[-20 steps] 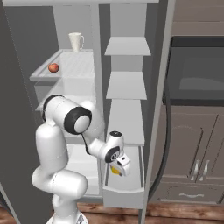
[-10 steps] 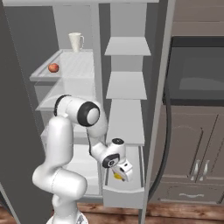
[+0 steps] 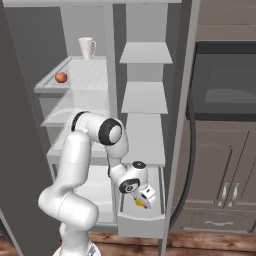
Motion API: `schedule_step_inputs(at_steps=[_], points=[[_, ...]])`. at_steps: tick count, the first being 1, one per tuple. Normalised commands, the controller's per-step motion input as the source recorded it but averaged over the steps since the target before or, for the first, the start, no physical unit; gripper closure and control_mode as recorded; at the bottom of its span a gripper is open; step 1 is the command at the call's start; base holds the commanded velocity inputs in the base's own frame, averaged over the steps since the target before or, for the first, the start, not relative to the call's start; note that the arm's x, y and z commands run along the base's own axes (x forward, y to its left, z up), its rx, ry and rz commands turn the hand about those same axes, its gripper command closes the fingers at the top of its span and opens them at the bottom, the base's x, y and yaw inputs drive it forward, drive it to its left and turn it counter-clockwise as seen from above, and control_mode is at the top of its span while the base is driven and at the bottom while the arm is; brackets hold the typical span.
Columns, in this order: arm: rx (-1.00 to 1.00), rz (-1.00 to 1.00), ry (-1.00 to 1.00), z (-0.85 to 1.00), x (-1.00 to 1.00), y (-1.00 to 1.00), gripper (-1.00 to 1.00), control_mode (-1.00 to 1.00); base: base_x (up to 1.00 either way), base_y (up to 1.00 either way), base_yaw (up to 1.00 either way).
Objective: Take the peach and mango from the fridge shelf and place them in the freezer drawer to begin freezing them.
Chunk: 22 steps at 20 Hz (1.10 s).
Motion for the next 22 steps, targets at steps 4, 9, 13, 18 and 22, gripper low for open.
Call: schedule_step_inputs(at_steps=[4, 9, 13, 18, 22], points=[[0.00, -0.01, 0.01, -0.09, 0.38, -0.03, 1.00, -1.00, 0.00, 0.00, 0.00], [0.00, 0.00, 0.01, -0.28, 0.38, -0.19, 1.00, -1.00, 0.00, 0.00, 0.00], [0.00, 0.00, 0.03, -0.36, 0.35, -0.26, 1.00, -1.00, 0.00, 0.00, 0.00], [0.00, 0.00, 0.02, -0.31, 0.19, -0.17, 1.00, -1.00, 0.00, 0.00, 0.00], [0.00, 0.00, 0.03, -0.41, 0.16, -0.08, 1.00, -1.00, 0.00, 0.00, 0.00]])
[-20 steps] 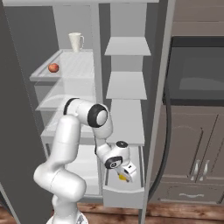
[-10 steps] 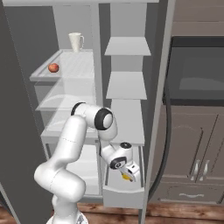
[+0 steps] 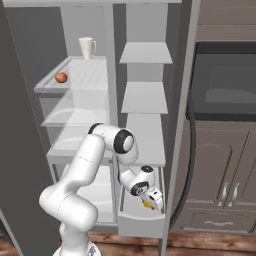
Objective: Take the peach and mango from the fridge shelf and place them in the freezer drawer to begin freezing them.
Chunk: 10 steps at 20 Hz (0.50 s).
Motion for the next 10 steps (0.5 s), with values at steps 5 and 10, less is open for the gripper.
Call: schedule_step_inputs(at_steps=[5, 10], points=[[0.00, 0.00, 0.02, -0.21, 0.11, -0.03, -1.00, -1.00, 0.00, 0.00, 0.00], [0.00, 0.00, 0.00, 0.02, 0.00, 0.00, -1.00, -1.00, 0.00, 0.00, 0.00]])
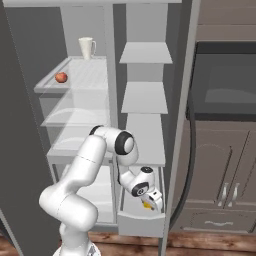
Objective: Take the peach and mango from the fridge shelf and place them in the freezer drawer to begin freezing them.
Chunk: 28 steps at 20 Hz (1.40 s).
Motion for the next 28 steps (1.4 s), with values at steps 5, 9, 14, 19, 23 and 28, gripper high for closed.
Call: schedule_step_inputs(at_steps=[5, 9, 14, 19, 23, 28], points=[[0.00, 0.00, -0.01, 0.30, 0.00, 0.00, -1.00, -1.00, 0.00, 0.00, 0.00], [0.00, 0.00, -0.06, 0.58, 0.00, 0.00, -1.00, -1.00, 0.00, 0.00, 0.00], [0.00, -0.01, -0.13, 0.82, -0.07, 0.03, -1.00, -1.00, 0.00, 0.00, 0.00], [0.00, 0.00, -0.18, 0.93, -0.23, 0.01, -1.00, -1.00, 0.00, 0.00, 0.00], [0.00, 0.00, -0.16, 0.86, -0.23, 0.03, -1.00, -1.00, 0.00, 0.00, 0.00], [0.00, 0.00, -0.14, 0.88, -0.34, 0.16, -1.00, -1.00, 0.00, 0.00, 0.00]])
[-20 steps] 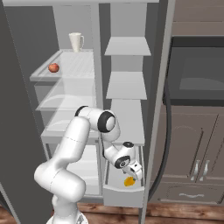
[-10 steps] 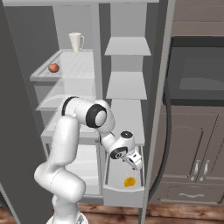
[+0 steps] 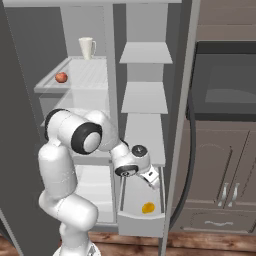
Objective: Take the peach and mango from the fridge shelf and place them in the freezer drawer to begin freezing them.
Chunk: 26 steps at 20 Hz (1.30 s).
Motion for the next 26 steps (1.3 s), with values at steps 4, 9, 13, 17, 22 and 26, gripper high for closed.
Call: schedule_step_inputs(at_steps=[4, 9, 13, 17, 22, 26], points=[[0.00, 0.00, -0.15, 1.00, -0.34, 0.23, -1.00, -1.00, 0.00, 0.00, 0.00], [0.00, 0.00, -0.15, 1.00, -0.31, 0.15, -1.00, -1.00, 0.00, 0.00, 0.00], [-0.01, 0.00, -0.03, 1.00, -0.11, 0.06, -1.00, -1.00, 0.00, 0.00, 0.00], [-0.03, 0.00, 0.00, 1.00, -0.05, 0.00, -1.00, -1.00, 0.00, 0.00, 0.00], [0.00, 0.01, 0.04, 1.00, -0.01, 0.16, -1.00, -1.00, 0.00, 0.00, 0.00], [-0.03, 0.14, 0.03, 1.00, -0.17, 0.41, -1.00, -1.00, 0.00, 0.00, 0.00]])
